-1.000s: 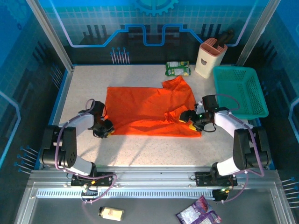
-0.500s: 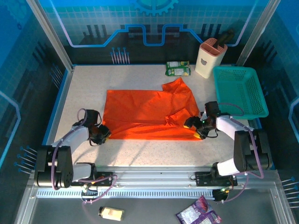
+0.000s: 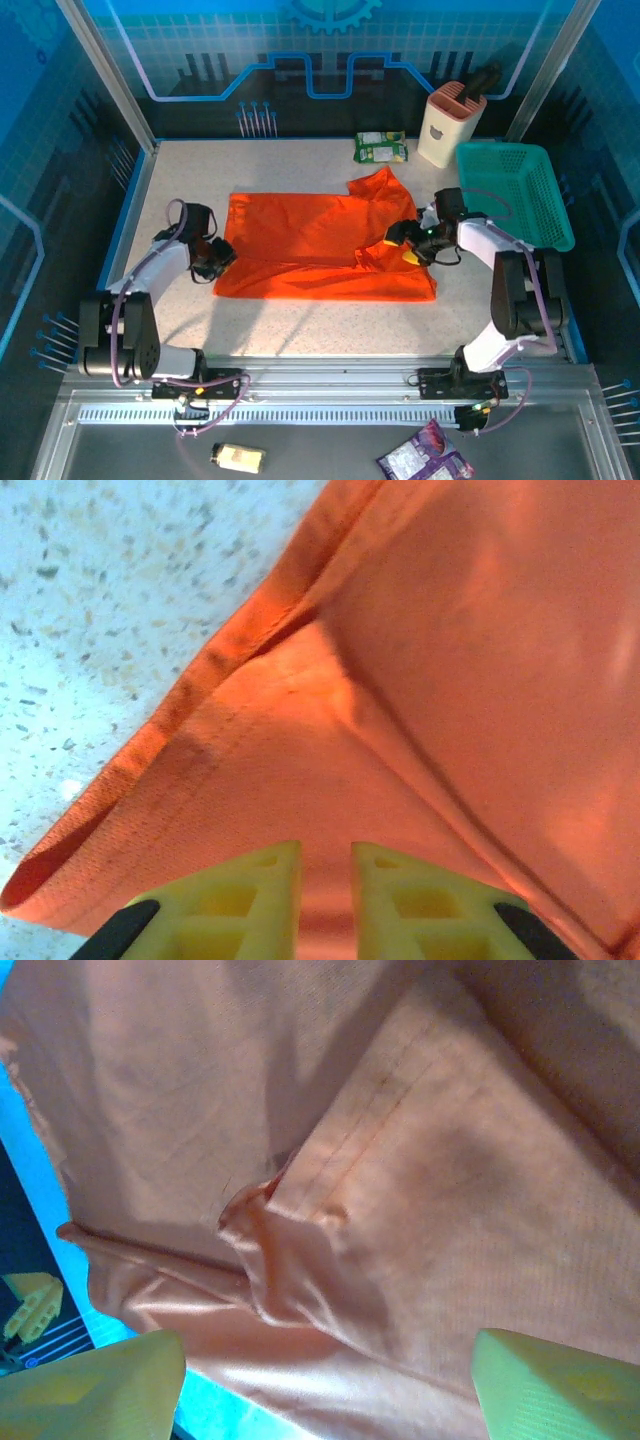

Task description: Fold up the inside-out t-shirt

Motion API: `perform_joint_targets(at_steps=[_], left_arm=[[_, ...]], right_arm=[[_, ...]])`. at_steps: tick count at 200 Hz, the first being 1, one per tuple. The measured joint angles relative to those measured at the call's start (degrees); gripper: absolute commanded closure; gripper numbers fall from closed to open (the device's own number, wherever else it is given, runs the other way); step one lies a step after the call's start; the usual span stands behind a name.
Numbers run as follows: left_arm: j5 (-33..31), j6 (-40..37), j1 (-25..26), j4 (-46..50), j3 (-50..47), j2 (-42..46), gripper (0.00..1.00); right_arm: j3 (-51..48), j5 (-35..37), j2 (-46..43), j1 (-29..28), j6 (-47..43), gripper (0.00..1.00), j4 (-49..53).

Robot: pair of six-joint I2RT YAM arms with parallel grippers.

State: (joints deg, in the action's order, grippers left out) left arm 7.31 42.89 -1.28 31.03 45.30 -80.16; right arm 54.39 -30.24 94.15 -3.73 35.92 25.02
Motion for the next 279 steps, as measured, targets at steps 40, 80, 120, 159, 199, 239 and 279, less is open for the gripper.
perform_joint_targets(at_steps=[40, 80, 120, 159, 199, 239, 279], left_arm=[[0.5, 0.85, -2.14, -3.5, -6.99, -2.91, 0.79], [4.39, 4.83, -6.14, -10.93, -14.6, 4.15, 0.78], [4.52, 7.26, -6.99, -9.66, -19.52, 11.87, 0.75], [4.5, 10.25, -7.19, -4.57, -23.74, 21.29, 0.72], [3.17, 14.58, -7.41, 3.32, -27.28, 36.3, 0.68], [2.36, 16.79, -7.74, 7.69, -27.45, 43.41, 0.68], [2.82, 15.06, -7.78, 9.16, -23.08, 38.36, 0.68]], right_arm=[[-2.14, 1.49, 3.39, 0.0, 1.36, 0.23, -1.57], [-7.72, -0.09, 0.52, 0.0, 3.78, 0.23, -6.78], [-13.9, -0.68, -5.11, -1.03, 6.01, 0.22, -8.48], [-17.2, -0.24, -9.03, -3.82, 7.43, 0.22, -7.41], [-19.39, 0.52, -12.41, -7.13, 8.35, 0.22, -5.05], [-20.26, 1.95, -14.64, -7.69, 9.11, 0.21, -2.47], [-20.2, 4.83, -16.02, -7.89, 8.59, 0.21, 0.55]])
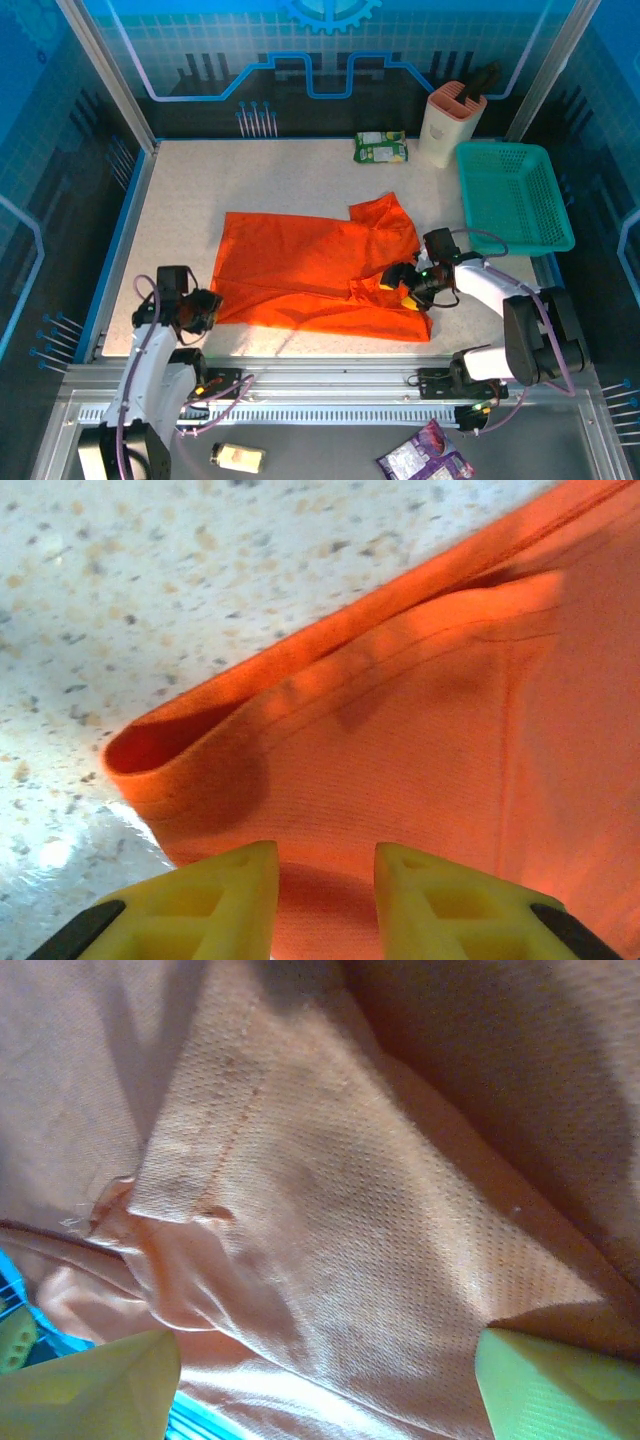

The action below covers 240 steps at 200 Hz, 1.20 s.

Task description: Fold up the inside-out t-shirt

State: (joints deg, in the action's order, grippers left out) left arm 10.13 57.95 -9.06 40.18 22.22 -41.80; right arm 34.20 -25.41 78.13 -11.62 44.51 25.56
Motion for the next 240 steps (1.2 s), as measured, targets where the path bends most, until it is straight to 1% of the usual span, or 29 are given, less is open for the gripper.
perform_joint_targets(at_steps=[23, 46, 70, 87, 109, 127, 154, 172, 194, 208, 240], left_arm=[[1.92, -2.75, -0.11, -1.46, 3.96, -3.89, 0.68], [6.45, -6.8, -0.13, -4.46, 7.56, -9.38, 0.68], [11.13, -10.21, 0.09, -7.34, 10.99, -16.22, 0.71], [12.9, -11.91, 1.64, -8.96, 13.0, -20.94, 0.71], [13.6, -13.03, 4.66, -10.78, 13.77, -24.68, 0.72], [13.73, -13.11, 6.12, -11.91, 13.7, -27.69, 0.73], [13.0, -13.11, 6.34, -14.23, 12.61, -30.82, 0.74], [11.23, -13.16, 6.34, -15.34, 11.74, -32.3, 0.74], [7.32, -13.27, 6.34, -15.45, 10.75, -33.94, 0.75], [5.03, -13.29, 6.34, -15.04, 10.01, -34.51, 0.74], [3.52, -12.66, 6.4, -15.54, 8.28, -32.59, 0.74]], right_arm=[[1.42, 1.57, 1.01, 0.07, -1.33, 0.21, 1.64], [2.93, 1.62, 2.99, 0.48, -2.49, 0.21, 2.21], [4.28, 1.4, 4.79, 1.27, -3.61, 0.21, 2.54], [5.35, 1.38, 5.84, 1.7, -4.46, 0.21, 3.13], [5.68, 1.44, 6.08, 2.05, -5.53, 0.21, 3.5], [5.81, 1.46, 6.08, 2.16, -6.1, 0.21, 3.72], [5.9, 1.42, 6.08, 2.43, -6.71, 0.22, 4.02], [5.9, 1.4, 6.05, 2.43, -7.13, 0.22, 4.07], [5.9, 1.4, 6.05, 2.43, -7.48, 0.22, 4.09], [5.9, 1.38, 6.05, 2.43, -7.52, 0.22, 4.13], [5.9, 1.38, 6.05, 2.43, -7.54, 0.22, 4.17]])
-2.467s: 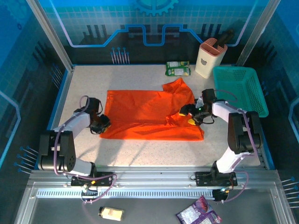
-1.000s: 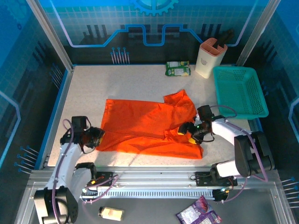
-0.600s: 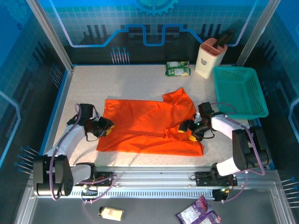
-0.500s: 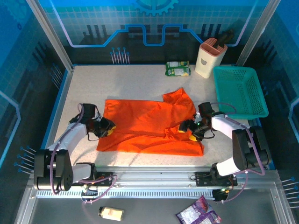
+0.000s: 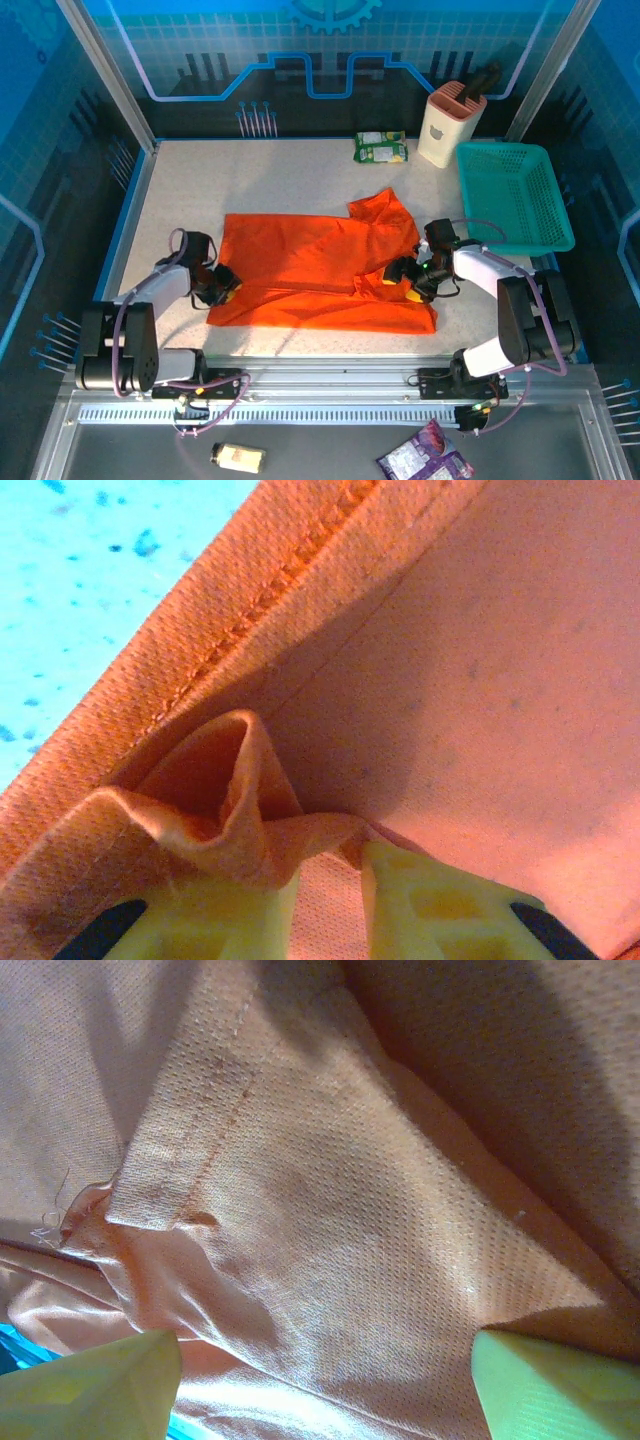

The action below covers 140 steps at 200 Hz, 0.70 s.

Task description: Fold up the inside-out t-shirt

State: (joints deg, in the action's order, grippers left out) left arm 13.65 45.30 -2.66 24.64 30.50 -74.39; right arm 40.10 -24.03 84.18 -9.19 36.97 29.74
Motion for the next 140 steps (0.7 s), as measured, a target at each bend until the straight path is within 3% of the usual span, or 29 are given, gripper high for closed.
perform_joint_targets(at_steps=[57, 86, 140], left_arm=[[-3.67, 2.8, 0.0, 4.74, -2.73, 8.22, 0.73], [-4.0, 2.58, 0.0, 5.95, -1.99, 8.35, 0.73], [-3.08, -2.56, 0.0, 7.23, 10.45, 3.04, 0.69]], right_arm=[[-0.02, 0.26, -1.25, -0.17, -0.59, 0.22, 1.79], [1.36, 0.72, -1.99, -0.17, -0.66, 0.23, 3.78], [18.45, 5.09, 2.56, -0.17, -7.52, 0.28, 9.09]])
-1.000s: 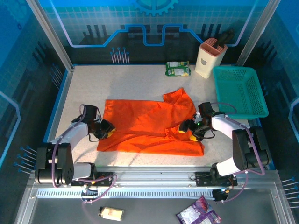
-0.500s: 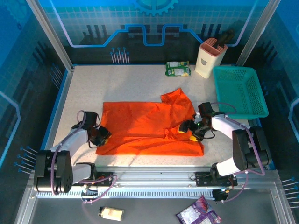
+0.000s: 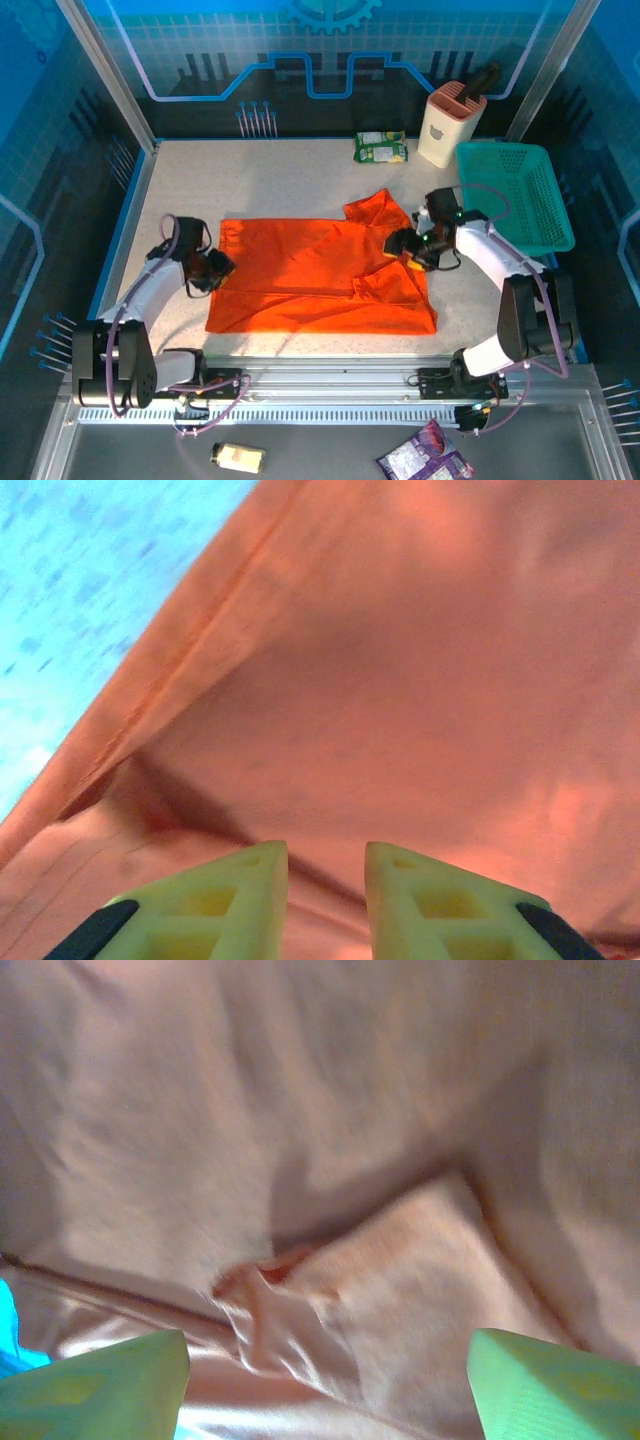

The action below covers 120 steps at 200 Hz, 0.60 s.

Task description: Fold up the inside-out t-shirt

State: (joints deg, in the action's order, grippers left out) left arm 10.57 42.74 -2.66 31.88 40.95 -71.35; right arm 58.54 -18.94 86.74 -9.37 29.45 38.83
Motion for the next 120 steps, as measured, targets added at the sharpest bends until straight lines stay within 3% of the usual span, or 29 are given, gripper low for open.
perform_joint_targets(at_steps=[39, 64, 88, 120], left_arm=[[1.29, -7.41, -0.63, -0.94, 10.54, -9.68, 0.68], [1.73, -10.29, -1.81, -1.29, 15.45, -16.61, 0.69], [2.32, -11.54, -2.21, -1.86, 17.79, -19.12, 0.69], [3.91, -11.87, -2.23, -2.75, 18.6, -20.11, 0.69]], right_arm=[[15.91, 5.79, 12.15, -0.09, -10.32, 0.36, 3.78], [25.35, 9.66, 21.0, -0.09, -16.48, 0.5, 5.29], [34.34, 11.72, 28.92, -0.09, -21.09, 0.63, 6.29], [47.04, 12.35, 38.42, 0.0, -25.11, 0.68, 7.3]])
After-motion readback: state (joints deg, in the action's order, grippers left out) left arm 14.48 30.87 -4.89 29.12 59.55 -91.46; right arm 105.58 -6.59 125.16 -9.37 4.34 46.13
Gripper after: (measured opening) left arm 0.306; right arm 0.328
